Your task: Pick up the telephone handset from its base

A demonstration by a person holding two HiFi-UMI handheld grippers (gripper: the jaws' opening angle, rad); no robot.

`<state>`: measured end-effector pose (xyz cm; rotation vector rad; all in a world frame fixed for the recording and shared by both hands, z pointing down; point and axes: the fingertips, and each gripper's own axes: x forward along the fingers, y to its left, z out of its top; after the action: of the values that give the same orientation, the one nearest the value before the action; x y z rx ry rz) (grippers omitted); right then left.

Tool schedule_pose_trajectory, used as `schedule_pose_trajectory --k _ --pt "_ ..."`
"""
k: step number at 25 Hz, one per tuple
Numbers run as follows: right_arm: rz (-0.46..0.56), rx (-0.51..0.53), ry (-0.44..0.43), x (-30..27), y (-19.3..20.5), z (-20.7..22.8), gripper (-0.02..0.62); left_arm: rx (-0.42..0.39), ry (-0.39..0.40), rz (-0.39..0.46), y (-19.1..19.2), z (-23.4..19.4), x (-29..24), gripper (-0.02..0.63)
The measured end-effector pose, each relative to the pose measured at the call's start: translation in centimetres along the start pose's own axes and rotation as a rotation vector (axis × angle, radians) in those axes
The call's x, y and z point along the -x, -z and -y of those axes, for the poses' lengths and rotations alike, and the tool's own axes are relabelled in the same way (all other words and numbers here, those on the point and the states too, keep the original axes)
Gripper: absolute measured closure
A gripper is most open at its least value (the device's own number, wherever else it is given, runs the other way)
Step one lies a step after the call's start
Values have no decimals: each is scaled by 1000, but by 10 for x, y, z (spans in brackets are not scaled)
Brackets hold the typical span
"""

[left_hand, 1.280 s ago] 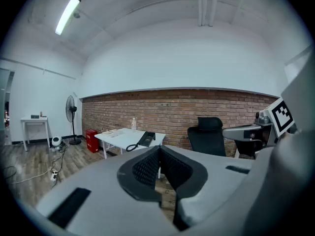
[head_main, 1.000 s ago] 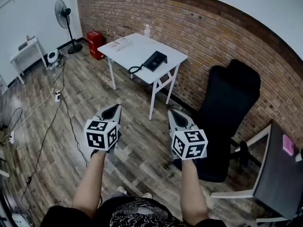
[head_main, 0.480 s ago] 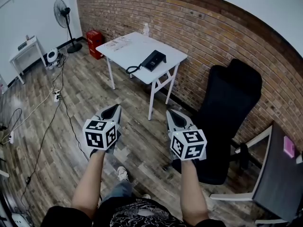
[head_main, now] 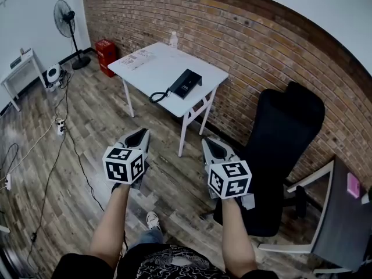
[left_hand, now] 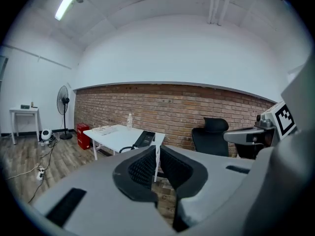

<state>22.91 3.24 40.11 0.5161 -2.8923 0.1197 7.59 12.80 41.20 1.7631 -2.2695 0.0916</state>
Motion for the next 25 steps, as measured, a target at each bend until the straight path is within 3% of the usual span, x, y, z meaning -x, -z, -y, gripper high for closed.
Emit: schedule_pose_trajectory --k 8,25 --pt "-31 4 34 -76 -22 2 595 8 63 -1 -30 -61 -55 586" --pt "-40 24 89 -182 -49 -4 596 3 161 -34 -48 -152 -124 468"
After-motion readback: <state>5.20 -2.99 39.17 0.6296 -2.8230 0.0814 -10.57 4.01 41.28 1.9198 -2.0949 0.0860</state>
